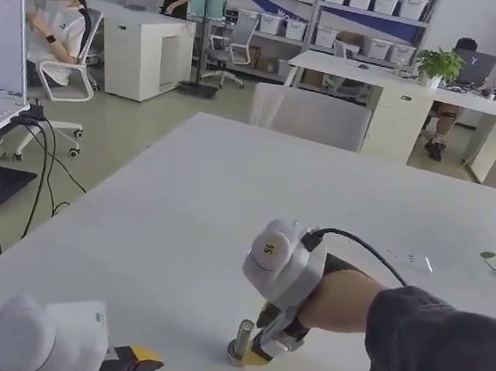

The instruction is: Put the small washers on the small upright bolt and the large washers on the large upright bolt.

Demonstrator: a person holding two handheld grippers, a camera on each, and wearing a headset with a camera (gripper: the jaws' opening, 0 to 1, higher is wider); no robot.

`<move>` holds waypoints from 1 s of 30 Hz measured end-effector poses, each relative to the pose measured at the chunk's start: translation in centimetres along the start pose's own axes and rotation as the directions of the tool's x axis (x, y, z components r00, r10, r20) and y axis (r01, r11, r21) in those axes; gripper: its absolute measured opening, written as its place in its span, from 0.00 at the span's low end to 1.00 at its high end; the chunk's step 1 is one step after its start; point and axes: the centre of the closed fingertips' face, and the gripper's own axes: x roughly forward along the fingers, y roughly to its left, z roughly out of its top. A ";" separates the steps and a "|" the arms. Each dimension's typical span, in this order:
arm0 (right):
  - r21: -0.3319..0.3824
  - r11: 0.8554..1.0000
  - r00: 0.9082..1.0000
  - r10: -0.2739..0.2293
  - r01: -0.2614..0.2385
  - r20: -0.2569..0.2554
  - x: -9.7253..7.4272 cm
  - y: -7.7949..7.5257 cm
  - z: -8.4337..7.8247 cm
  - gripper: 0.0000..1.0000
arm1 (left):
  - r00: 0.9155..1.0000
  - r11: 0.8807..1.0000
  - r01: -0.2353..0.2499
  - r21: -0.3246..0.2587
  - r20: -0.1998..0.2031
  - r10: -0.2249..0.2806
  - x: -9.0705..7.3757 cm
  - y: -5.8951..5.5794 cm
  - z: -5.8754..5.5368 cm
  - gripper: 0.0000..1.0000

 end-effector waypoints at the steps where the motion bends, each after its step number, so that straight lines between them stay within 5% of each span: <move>1: 0.001 1.000 1.000 -0.008 0.008 0.008 -0.2 -0.1 0.1 0.36 | 1.000 1.000 0.002 0.001 0.000 -0.002 0.0 0.0 0.0 0.85; 15: 0.060 0.993 0.988 -0.103 0.097 0.113 -4.4 -1.0 -0.1 0.47 | 1.000 1.000 0.011 0.020 0.004 -0.011 0.2 -0.2 0.8 0.85; 30: 0.152 0.973 0.956 -0.203 0.173 0.214 -8.6 -0.4 -2.3 0.52 | 1.000 0.999 0.017 0.039 0.010 -0.018 0.3 -0.5 1.7 0.85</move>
